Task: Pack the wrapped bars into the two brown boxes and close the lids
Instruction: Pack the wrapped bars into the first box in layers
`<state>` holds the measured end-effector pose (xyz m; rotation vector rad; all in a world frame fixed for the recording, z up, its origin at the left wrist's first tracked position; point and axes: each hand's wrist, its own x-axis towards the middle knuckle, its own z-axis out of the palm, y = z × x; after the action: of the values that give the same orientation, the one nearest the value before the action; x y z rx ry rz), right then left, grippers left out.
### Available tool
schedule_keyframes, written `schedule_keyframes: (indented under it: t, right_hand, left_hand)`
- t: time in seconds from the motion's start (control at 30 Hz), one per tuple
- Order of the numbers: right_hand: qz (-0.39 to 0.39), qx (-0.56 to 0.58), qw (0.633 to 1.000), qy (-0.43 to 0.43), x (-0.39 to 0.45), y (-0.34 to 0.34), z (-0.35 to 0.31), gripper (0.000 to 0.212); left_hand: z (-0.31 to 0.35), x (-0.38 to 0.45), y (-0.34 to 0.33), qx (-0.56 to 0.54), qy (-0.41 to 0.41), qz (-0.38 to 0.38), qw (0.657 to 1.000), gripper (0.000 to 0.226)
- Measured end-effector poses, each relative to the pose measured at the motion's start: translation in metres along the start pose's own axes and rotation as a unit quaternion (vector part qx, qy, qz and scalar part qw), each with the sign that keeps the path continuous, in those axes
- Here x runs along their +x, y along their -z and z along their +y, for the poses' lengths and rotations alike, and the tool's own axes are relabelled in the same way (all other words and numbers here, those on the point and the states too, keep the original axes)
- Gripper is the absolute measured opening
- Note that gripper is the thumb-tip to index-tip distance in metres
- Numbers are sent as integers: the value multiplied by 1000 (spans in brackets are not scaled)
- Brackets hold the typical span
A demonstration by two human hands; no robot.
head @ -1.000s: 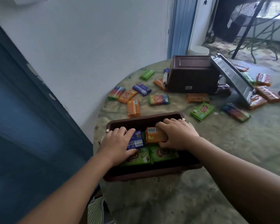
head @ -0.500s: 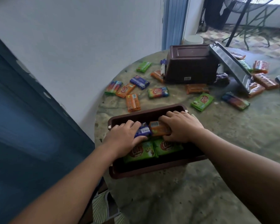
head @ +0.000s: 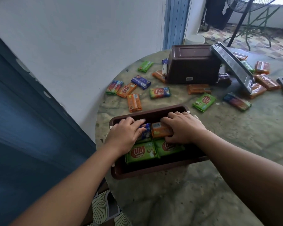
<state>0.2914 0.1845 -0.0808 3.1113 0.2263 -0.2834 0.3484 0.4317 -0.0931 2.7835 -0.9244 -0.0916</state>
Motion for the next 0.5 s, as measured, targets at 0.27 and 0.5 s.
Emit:
schedule_keyframes:
  t: [0.27, 0.5]
  right_hand:
    - [9, 8, 1000, -4, -2, -4, 1, 72]
    - [28, 23, 999, -4, -3, -4, 2, 70]
  left_hand:
    - [-4, -4, -7, 58, -14, 16, 998, 57]
    - [-3, -3, -5, 58, 3, 5, 998, 59]
